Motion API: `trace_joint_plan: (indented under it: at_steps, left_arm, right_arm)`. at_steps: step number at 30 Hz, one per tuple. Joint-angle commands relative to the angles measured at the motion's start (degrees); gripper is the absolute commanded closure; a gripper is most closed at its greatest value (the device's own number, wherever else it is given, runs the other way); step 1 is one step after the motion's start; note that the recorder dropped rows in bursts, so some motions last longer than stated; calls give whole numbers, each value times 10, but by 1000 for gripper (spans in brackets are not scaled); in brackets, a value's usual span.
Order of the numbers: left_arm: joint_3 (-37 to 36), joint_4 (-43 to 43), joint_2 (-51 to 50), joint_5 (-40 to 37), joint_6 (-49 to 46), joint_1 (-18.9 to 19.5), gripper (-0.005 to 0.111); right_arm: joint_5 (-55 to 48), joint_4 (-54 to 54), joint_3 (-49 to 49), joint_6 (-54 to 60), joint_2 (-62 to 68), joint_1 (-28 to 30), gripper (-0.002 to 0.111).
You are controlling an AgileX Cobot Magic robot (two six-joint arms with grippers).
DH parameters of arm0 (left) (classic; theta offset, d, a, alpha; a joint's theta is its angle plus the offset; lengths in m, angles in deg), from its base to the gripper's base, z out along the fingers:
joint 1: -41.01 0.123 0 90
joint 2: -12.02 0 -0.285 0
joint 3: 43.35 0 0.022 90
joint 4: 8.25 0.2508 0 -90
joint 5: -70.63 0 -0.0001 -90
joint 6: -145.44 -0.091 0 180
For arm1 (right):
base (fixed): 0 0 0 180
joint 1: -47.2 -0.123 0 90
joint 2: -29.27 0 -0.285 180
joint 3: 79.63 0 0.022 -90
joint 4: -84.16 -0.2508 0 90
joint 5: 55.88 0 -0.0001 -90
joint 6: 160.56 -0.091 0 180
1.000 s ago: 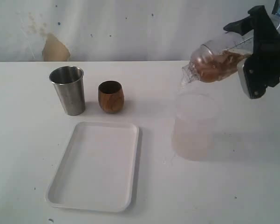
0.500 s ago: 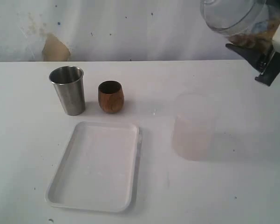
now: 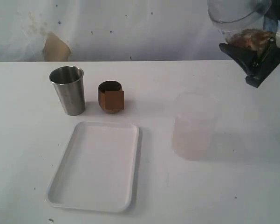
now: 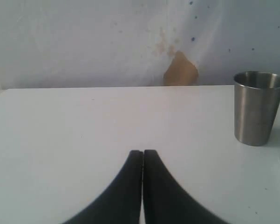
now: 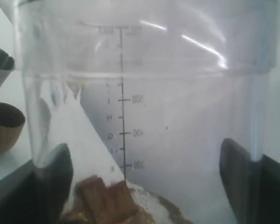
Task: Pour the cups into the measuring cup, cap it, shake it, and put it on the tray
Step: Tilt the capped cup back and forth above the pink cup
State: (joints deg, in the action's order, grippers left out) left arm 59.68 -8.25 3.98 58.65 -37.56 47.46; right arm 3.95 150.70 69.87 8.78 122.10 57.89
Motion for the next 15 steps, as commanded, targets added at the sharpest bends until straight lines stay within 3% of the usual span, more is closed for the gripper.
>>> trace_joint_plan:
  at_steps: [1, 6, 15]
  left_arm:
    - [-2, -3, 3, 4, 1, -3, 106]
    - [-2, -3, 3, 4, 1, -3, 106]
    - [-2, -3, 3, 4, 1, -3, 106]
  right_arm:
    - [-83, 9, 1, 117, 6, 3, 108]
    - [-162, 40, 1, 182, -15, 3, 108]
    - [-302, 195, -2, 177, -45, 2, 108]
